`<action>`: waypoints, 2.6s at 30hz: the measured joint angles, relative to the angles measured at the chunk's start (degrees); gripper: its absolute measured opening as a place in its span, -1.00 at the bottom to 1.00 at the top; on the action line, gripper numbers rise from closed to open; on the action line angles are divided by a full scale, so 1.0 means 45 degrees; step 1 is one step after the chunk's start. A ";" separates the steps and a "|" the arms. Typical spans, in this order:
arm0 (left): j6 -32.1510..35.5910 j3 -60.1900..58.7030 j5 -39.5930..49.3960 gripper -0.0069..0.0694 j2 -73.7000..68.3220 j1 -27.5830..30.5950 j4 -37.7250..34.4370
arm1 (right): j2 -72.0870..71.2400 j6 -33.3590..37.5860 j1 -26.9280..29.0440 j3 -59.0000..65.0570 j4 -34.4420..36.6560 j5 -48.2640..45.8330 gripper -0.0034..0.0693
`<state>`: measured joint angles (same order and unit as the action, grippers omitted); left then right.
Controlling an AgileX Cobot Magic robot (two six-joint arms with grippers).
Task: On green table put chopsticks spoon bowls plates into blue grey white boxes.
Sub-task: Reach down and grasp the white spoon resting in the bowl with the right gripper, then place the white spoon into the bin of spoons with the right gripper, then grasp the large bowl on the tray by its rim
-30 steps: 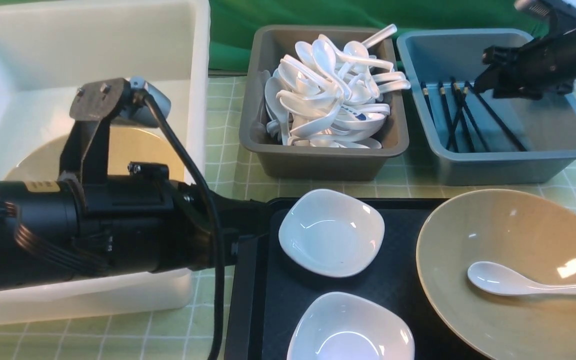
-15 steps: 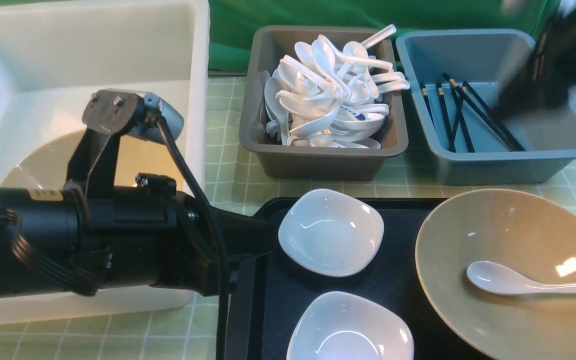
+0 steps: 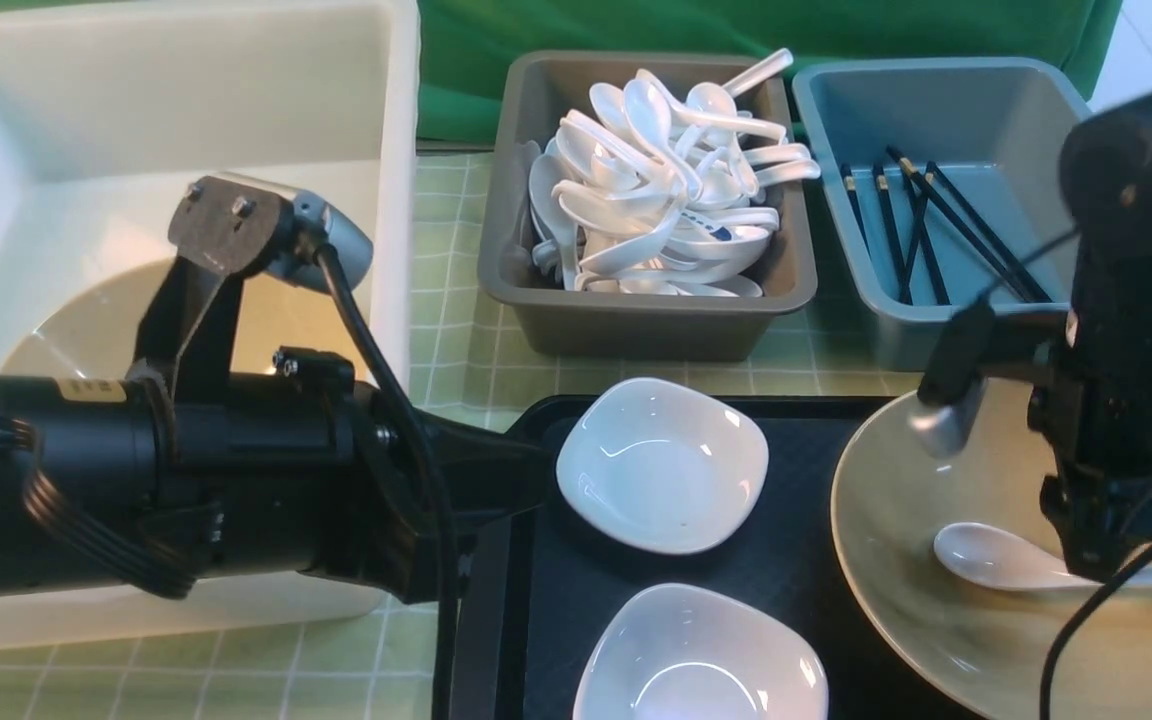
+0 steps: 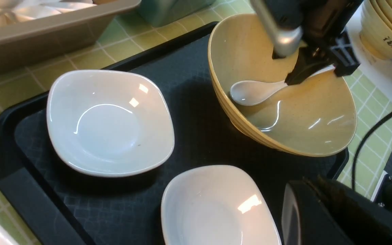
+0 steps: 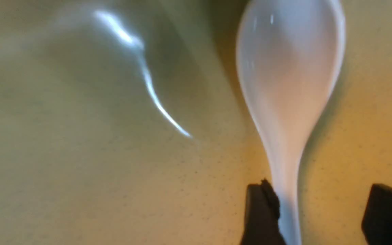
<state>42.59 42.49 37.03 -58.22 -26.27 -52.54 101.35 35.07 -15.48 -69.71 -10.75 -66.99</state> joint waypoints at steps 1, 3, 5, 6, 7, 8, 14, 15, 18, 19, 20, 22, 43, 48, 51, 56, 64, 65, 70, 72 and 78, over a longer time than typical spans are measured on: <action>0.0000 0.0000 0.0013 -0.82 0.0000 0.0000 0.0014 | 0.0121 -0.0083 0.0000 0.0006 -0.0014 0.0000 0.20; 0.0000 0.0000 0.0013 -0.82 0.0000 0.0000 0.0014 | 0.0439 -0.0124 0.0000 0.0009 -0.0014 0.0000 0.20; 0.0000 0.0000 0.0013 -0.82 0.0000 0.0000 0.0054 | 0.0706 -0.0124 0.0000 0.0009 -0.0030 0.0000 0.20; 0.0000 0.0000 0.0026 -0.82 0.0000 0.0000 0.0068 | 0.0856 -0.0111 0.0000 0.0009 -0.0029 0.0000 0.20; 0.0000 0.0000 0.0064 -0.82 0.0000 0.0000 0.0068 | 0.0982 -0.0054 0.0000 0.0009 -0.0042 0.0000 0.18; 0.0000 0.0000 0.0080 -0.82 0.0000 0.0000 0.0068 | 0.1086 0.0018 0.0000 0.0009 -0.0042 0.0000 0.14; 0.0000 0.0000 0.0102 -0.82 0.0000 0.0000 0.0107 | 0.1209 0.0219 0.0000 -0.0363 -0.0031 0.0000 -0.55; 0.0000 0.0000 0.0102 -0.82 0.0000 0.0000 0.0108 | 0.1209 0.0219 0.0000 -0.0549 -0.0013 0.0000 -0.56; 0.0028 0.0000 0.0132 -0.82 0.0000 0.0000 0.0136 | 0.0880 0.0269 0.0000 -0.1187 0.0047 0.0000 -0.54; 0.0028 0.0000 0.0148 -0.82 0.0000 0.0000 0.0136 | 0.0744 0.0320 0.0000 -0.1401 0.0047 0.0000 -0.54; 0.0028 0.0000 0.0213 -0.82 0.0000 0.0000 0.0160 | 0.0332 0.0410 0.0000 -0.1855 0.0047 0.0000 -0.54; 0.0038 0.0000 0.0268 -0.82 0.0000 0.0000 0.0160 | -0.0010 0.0487 0.0000 -0.2541 0.0082 0.0000 -0.54; 0.0027 0.0000 0.0139 -0.82 0.0000 0.0000 0.0160 | 0.5932 0.0106 -0.0018 -1.1071 0.9847 0.9234 -0.40; 0.0027 0.0000 0.0008 -0.82 0.0000 0.0000 0.0160 | 0.6339 -0.0131 0.0006 -1.1336 0.9606 0.8380 0.01; 0.0027 0.0000 0.0008 -0.82 0.0000 0.0000 0.0160 | 0.6007 -0.0074 0.0060 -1.1433 0.9556 0.7464 0.27; 0.0027 0.0000 -0.0350 -0.82 0.0000 0.0000 0.0160 | 0.3957 -0.0022 0.0612 -1.0882 0.9544 0.5987 0.47; -0.0448 0.0000 -0.0721 -0.82 -0.1283 0.0000 0.0136 | -0.1739 0.0089 0.1535 -0.8367 0.8695 0.2755 0.46; -0.0448 0.0000 -0.0523 -0.82 -0.1846 0.0000 0.0136 | -0.2820 0.0159 0.1538 -0.7758 0.8260 0.1542 0.38; -0.0420 0.0546 0.0654 -0.82 -0.3835 -0.0052 0.0094 | -0.6114 0.0144 0.1591 -0.5116 0.7494 0.0481 -0.03; -0.0420 0.1357 0.1355 -0.82 -0.4800 -0.0262 0.0109 | -0.7828 0.0131 0.1606 -0.3289 0.7467 0.0789 -0.29; -0.1848 0.4760 0.2562 -0.71 -0.7574 -0.1666 0.1077 | -1.3134 -0.0818 0.1604 0.2969 0.7452 0.3716 -0.82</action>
<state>34.27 63.91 48.56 -92.30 -33.77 -47.69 42.25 31.39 -8.25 -56.35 22.79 -50.27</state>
